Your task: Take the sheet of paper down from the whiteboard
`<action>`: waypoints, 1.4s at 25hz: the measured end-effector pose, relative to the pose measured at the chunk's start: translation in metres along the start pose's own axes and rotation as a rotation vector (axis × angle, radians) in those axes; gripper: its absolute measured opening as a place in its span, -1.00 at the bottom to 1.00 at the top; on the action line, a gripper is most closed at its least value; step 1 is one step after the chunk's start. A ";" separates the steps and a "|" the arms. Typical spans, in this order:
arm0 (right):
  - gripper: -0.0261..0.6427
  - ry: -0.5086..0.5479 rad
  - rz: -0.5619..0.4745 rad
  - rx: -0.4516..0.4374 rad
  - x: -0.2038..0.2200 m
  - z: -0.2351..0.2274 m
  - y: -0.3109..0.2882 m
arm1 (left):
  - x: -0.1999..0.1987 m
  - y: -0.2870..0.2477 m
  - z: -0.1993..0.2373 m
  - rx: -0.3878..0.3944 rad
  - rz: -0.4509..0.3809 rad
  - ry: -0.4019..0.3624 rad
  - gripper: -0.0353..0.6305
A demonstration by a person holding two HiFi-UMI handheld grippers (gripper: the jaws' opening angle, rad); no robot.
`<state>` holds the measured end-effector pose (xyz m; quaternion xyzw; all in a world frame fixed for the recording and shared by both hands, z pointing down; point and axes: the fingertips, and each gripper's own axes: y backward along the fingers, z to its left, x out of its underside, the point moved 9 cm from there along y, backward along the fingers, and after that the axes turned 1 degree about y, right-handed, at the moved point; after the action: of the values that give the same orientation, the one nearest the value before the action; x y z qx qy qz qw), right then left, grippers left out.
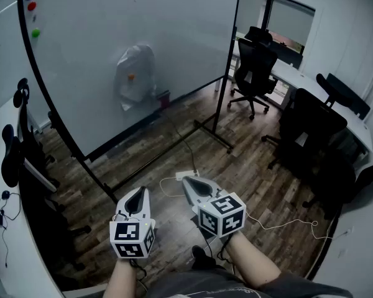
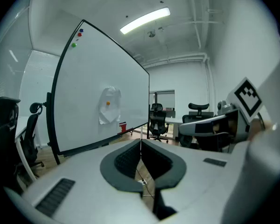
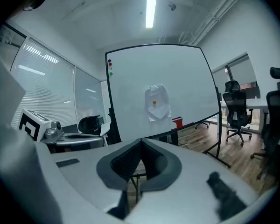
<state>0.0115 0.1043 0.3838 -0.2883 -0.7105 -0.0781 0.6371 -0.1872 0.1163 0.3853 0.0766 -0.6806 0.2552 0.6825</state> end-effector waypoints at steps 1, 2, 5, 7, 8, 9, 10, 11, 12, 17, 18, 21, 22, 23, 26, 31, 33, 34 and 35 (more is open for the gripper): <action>-0.86 0.002 0.003 0.002 0.001 -0.001 0.001 | 0.002 0.000 0.000 -0.005 0.010 0.005 -0.84; -0.86 0.004 0.007 0.004 0.002 -0.002 0.001 | 0.004 0.000 0.000 -0.011 0.020 0.010 -0.84; -0.86 0.014 0.025 0.011 0.008 -0.003 0.001 | 0.011 -0.001 0.000 -0.020 0.050 0.016 -0.84; -0.86 0.017 0.043 0.012 0.013 -0.003 0.001 | 0.016 -0.001 -0.001 -0.019 0.068 0.021 -0.84; -0.86 0.015 0.052 0.010 0.016 -0.003 0.000 | 0.019 -0.002 -0.001 -0.018 0.075 0.025 -0.84; -0.86 0.010 0.060 0.006 0.018 -0.003 -0.001 | 0.020 -0.002 -0.001 -0.017 0.080 0.028 -0.84; -0.86 0.007 0.066 0.002 0.020 -0.003 -0.001 | 0.021 -0.003 0.000 -0.016 0.084 0.032 -0.84; -0.86 0.006 0.071 0.000 0.022 -0.003 -0.002 | 0.022 -0.004 0.000 -0.015 0.086 0.035 -0.84; -0.86 0.005 0.075 -0.002 0.024 -0.004 -0.002 | 0.023 -0.005 0.000 -0.014 0.087 0.039 -0.84; -0.86 -0.014 0.065 -0.002 0.028 -0.012 -0.003 | 0.026 -0.012 -0.002 -0.013 0.091 0.050 -0.84; -0.86 -0.019 0.058 -0.009 0.029 -0.014 -0.004 | 0.027 -0.014 -0.003 -0.014 0.093 0.053 -0.84; -0.86 -0.041 0.051 -0.027 0.035 -0.023 -0.006 | 0.033 -0.023 -0.005 -0.022 0.105 0.068 -0.84; -0.86 -0.048 0.056 -0.030 0.037 -0.026 -0.008 | 0.035 -0.026 -0.005 -0.026 0.111 0.073 -0.84; -0.86 -0.052 0.063 -0.034 0.039 -0.030 -0.009 | 0.037 -0.029 -0.007 -0.029 0.116 0.077 -0.84; -0.86 -0.059 0.074 -0.050 0.040 -0.045 -0.011 | 0.034 -0.037 -0.016 -0.043 0.114 0.075 -0.84; -0.86 -0.064 0.059 -0.091 0.025 -0.078 -0.026 | 0.014 -0.060 -0.021 -0.099 0.089 0.059 -0.84; -0.86 -0.059 0.056 -0.120 0.018 -0.090 -0.035 | 0.006 -0.070 -0.021 -0.130 0.081 0.059 -0.84; -0.86 -0.055 0.056 -0.135 0.015 -0.097 -0.040 | 0.004 -0.074 -0.022 -0.146 0.078 0.064 -0.84; -0.86 -0.051 0.055 -0.149 0.012 -0.103 -0.044 | 0.002 -0.079 -0.022 -0.162 0.077 0.070 -0.84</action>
<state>0.0780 0.0226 0.4244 -0.3564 -0.7106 -0.1059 0.5973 -0.1317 0.0596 0.4051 -0.0138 -0.6772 0.2278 0.6995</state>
